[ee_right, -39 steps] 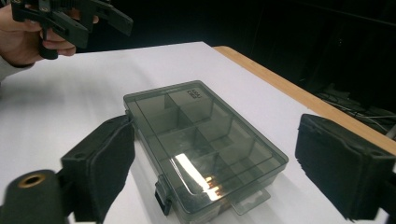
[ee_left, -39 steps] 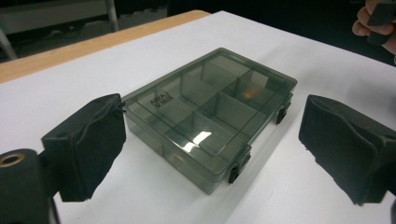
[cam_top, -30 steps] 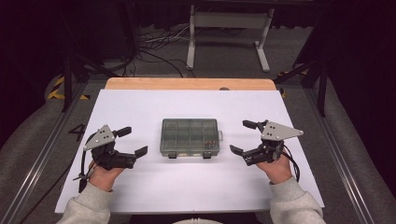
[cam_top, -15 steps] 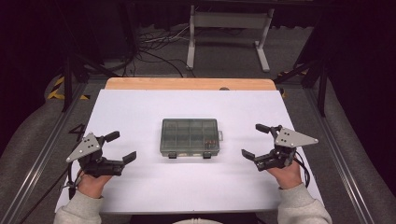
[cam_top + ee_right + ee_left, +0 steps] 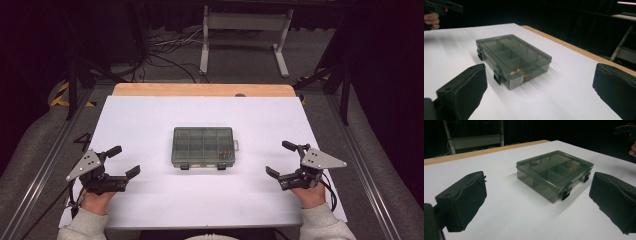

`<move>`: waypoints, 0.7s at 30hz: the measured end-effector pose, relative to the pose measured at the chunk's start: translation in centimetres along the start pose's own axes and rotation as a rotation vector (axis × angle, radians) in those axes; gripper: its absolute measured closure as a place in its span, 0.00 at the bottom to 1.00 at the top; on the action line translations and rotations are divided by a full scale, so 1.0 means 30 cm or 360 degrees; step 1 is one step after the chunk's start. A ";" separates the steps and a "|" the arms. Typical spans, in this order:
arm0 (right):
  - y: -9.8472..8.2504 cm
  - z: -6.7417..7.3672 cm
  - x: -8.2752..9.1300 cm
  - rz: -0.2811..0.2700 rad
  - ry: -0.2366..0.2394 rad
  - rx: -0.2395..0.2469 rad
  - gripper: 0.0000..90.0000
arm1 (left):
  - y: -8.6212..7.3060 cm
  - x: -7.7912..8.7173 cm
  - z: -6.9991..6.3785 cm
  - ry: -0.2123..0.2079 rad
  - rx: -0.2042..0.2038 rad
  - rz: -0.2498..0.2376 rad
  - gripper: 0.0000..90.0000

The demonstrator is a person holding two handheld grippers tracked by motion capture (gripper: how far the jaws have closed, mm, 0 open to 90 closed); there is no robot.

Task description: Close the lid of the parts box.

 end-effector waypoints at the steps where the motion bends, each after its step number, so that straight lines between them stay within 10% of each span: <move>1: -0.009 0.000 0.002 0.0002 -0.0005 0.0002 0.00 | -0.005 0.001 0.003 0.0004 -0.0002 0.0002 0.02; 21: -0.110 -0.034 0.016 0.0013 -0.0139 -0.0058 0.00 | -0.081 -0.029 0.017 -0.0029 -0.0018 0.0069 0.00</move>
Point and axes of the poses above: each handheld gripper's, and its own axes: x roughly backward along the jaws, y roughly out of its top, z roughly to its left, the point moved 6 cm from there along -x, roughly forward along the jaws, and after that the axes turned 12 degrees about -z, right-handed, at the moved point
